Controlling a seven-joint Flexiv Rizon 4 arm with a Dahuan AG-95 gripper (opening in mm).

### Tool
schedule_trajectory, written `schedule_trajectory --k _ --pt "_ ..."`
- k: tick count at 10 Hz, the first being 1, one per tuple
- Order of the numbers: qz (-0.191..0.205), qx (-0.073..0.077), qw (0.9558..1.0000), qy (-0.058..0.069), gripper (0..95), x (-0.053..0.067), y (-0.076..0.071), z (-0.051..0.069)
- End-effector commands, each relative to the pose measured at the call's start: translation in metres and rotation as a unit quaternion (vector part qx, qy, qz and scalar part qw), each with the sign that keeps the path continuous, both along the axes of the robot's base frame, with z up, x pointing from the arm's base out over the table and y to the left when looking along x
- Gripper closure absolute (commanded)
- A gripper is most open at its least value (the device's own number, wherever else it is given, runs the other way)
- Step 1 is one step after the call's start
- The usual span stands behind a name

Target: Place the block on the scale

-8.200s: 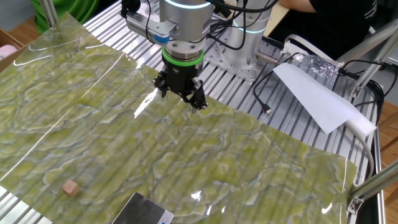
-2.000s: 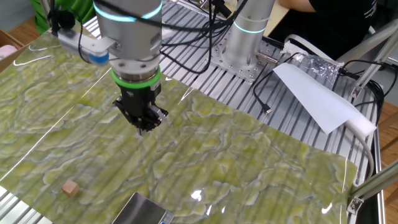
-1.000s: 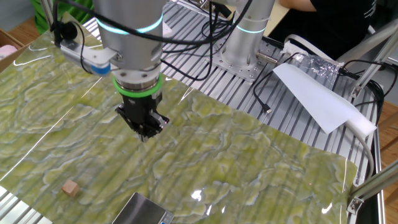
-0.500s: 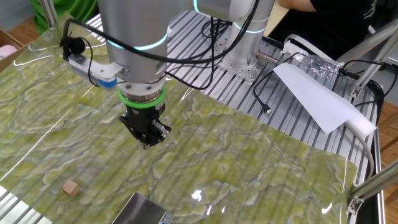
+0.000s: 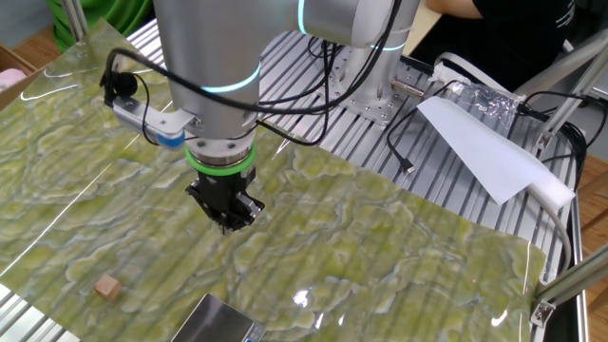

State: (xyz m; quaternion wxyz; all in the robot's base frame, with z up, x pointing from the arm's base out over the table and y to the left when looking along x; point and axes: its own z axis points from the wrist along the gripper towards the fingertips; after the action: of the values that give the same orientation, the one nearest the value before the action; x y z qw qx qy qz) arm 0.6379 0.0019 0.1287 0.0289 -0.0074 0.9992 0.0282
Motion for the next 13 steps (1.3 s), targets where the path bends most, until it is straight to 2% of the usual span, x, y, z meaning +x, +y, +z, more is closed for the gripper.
schedule_trajectory --k 1,4,8,10,11,13 --pt "-0.001 0.0 1.0 0.0 95.0 0.001 0.001 -0.004" --pt "0.0 0.0 1.0 -0.001 95.0 0.001 0.002 -0.009" --pt "-0.006 0.0 1.0 0.0 95.0 0.001 0.002 -0.009" --pt "-0.005 0.0 1.0 0.004 95.0 0.001 0.003 -0.01" --pt "-0.008 0.0 0.9999 0.009 95.0 0.001 0.003 -0.013" --pt "-0.011 0.001 0.9999 0.008 95.0 0.001 0.005 -0.019"
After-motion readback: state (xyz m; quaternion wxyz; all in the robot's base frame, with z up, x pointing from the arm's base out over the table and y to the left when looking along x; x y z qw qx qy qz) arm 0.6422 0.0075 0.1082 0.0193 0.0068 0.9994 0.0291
